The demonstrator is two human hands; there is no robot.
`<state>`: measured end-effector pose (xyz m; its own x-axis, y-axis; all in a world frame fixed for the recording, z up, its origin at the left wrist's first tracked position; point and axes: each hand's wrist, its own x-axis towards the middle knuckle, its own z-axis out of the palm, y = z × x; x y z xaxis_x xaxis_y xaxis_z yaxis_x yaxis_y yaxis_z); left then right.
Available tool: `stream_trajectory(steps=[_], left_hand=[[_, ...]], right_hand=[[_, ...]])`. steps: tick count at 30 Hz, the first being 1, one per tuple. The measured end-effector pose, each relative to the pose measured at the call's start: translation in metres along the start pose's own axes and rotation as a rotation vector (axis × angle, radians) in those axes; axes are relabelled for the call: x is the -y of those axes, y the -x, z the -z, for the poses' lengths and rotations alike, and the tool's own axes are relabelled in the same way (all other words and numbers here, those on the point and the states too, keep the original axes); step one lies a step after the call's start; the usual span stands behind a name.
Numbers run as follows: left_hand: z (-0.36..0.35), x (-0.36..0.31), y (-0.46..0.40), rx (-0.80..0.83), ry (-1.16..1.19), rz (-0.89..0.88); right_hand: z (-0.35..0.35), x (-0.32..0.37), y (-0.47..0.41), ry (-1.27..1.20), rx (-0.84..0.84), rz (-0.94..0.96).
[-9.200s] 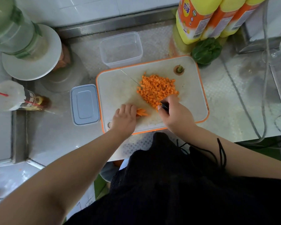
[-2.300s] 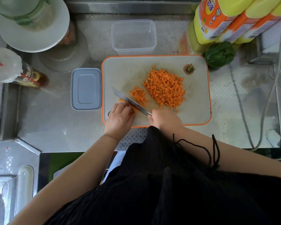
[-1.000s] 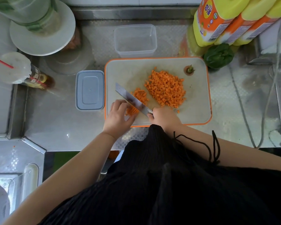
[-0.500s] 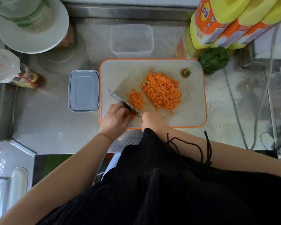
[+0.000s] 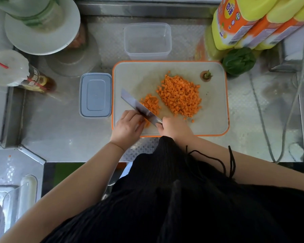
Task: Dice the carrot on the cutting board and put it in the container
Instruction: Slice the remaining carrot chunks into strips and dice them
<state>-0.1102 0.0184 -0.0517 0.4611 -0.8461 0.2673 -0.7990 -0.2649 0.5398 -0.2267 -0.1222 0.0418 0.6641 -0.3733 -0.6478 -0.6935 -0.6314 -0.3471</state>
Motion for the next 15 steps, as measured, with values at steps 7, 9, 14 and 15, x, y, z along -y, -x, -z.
stream_trajectory(steps=[7, 9, 14, 15], left_hand=[[-0.004, 0.004, 0.001, -0.033, 0.0, -0.019], [-0.005, 0.005, 0.002, -0.029, 0.009, -0.005], [-0.005, 0.007, 0.002, -0.021, 0.012, -0.001], [-0.005, 0.006, 0.002, -0.02, 0.013, -0.001]], right_hand=[[-0.003, 0.005, 0.001, 0.044, 0.058, -0.066], [-0.007, 0.009, -0.003, 0.046, 0.06, -0.073], [-0.017, 0.011, -0.01, 0.028, 0.03, -0.097], [-0.02, 0.011, -0.011, 0.029, 0.012, -0.097]])
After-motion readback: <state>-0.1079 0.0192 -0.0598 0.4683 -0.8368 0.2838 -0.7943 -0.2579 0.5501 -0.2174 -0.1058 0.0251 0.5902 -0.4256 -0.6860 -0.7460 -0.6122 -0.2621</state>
